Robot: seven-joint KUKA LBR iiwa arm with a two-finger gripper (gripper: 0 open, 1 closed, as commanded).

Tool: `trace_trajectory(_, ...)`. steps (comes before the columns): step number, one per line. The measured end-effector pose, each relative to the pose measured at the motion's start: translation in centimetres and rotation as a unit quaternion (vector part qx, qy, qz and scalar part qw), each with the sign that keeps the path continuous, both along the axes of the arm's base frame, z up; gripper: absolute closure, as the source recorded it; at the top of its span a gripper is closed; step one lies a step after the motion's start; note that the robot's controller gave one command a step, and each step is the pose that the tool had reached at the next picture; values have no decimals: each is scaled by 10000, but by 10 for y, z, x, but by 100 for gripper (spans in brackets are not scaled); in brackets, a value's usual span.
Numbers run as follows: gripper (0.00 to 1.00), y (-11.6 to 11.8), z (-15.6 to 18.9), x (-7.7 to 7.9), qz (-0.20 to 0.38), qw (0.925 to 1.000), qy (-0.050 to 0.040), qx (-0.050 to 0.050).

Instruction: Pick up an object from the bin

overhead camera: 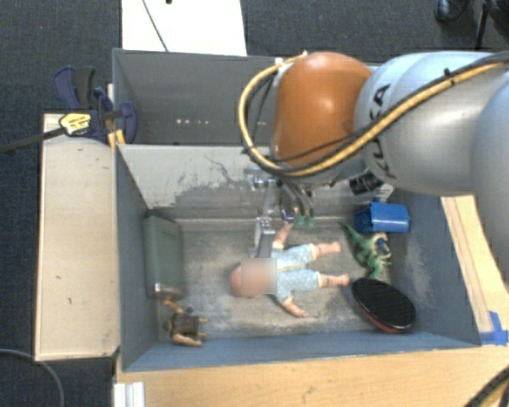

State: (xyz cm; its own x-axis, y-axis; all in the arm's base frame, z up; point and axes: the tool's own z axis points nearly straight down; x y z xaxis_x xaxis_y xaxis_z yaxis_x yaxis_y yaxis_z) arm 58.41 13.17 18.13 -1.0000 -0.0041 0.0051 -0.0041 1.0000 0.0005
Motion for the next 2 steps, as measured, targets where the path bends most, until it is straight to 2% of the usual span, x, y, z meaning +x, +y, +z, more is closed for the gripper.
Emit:
trace_trajectory(1,0,-1,5,2,-18,10000,-42,5)
trace_trajectory(2,0,-17,-40,-30,1047,9945,-78,8)
